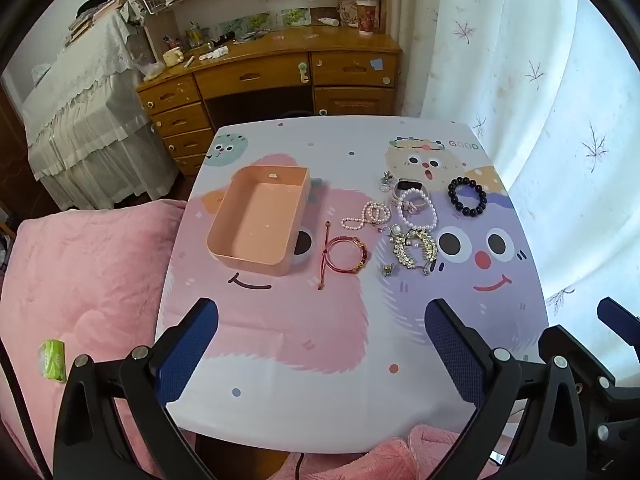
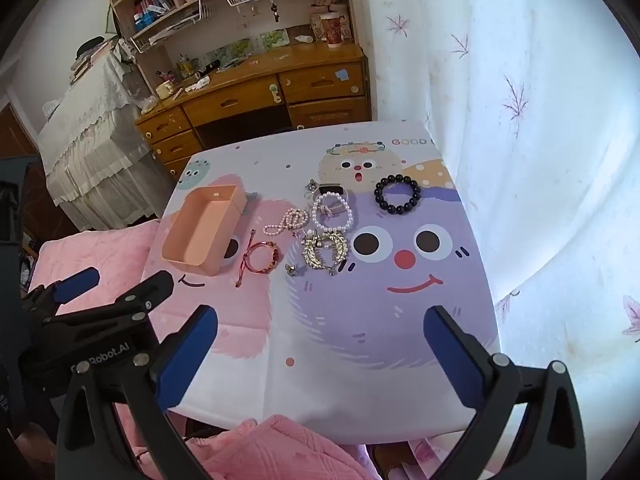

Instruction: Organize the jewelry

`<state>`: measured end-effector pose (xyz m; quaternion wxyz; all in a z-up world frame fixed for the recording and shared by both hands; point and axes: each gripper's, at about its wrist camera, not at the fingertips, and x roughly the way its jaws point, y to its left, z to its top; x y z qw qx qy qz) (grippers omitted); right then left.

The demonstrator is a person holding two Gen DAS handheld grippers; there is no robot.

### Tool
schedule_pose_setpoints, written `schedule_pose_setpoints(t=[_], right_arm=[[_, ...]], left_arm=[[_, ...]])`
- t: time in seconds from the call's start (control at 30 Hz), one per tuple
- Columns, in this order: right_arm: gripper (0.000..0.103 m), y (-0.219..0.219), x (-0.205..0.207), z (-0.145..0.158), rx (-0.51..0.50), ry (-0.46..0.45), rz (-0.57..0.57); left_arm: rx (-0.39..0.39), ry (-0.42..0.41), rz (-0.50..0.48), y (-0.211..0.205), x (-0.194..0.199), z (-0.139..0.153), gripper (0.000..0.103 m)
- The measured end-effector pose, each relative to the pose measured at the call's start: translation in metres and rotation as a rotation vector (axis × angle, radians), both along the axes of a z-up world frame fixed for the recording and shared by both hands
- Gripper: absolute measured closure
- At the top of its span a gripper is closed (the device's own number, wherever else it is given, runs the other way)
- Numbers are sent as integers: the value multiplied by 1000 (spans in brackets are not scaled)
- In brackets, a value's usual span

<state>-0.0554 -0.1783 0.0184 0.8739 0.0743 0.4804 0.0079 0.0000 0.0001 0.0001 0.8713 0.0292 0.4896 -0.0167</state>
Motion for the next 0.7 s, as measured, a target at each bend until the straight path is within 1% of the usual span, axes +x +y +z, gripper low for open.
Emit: schedule_pose_setpoints(t=[0.07, 0.1, 0.17, 0.2, 0.27, 0.3, 0.43, 0.47, 0.7], right_arm=[[0, -1, -1, 1, 4, -6, -6], [0, -2, -2, 2, 0, -10, -13], [0, -3, -5, 3, 3, -17, -17], [0, 0, -2, -5, -7, 12, -14], [0, 3, -3, -6, -8, 8, -7], [0, 1, 0, -2, 0, 23, -11], [0, 5, -1, 0, -9, 11, 2], [0, 6, -1, 0, -11, 10, 5], [0, 8, -1, 2, -13, 7, 4]], left_arm=[[-3, -2, 2, 1, 0, 1, 1], [16, -7, 0, 0, -1, 1, 1], [18, -6, 0, 0, -1, 1, 1], [21, -7, -1, -3, 2, 2, 1], [22, -8, -7, 0, 4, 3, 1], [23, -7, -9, -1, 4, 3, 1], [31, -24, -11, -6, -1, 5, 1], [26, -31, -11, -2, -4, 3, 1], [37, -42, -18, -3, -6, 3, 1]])
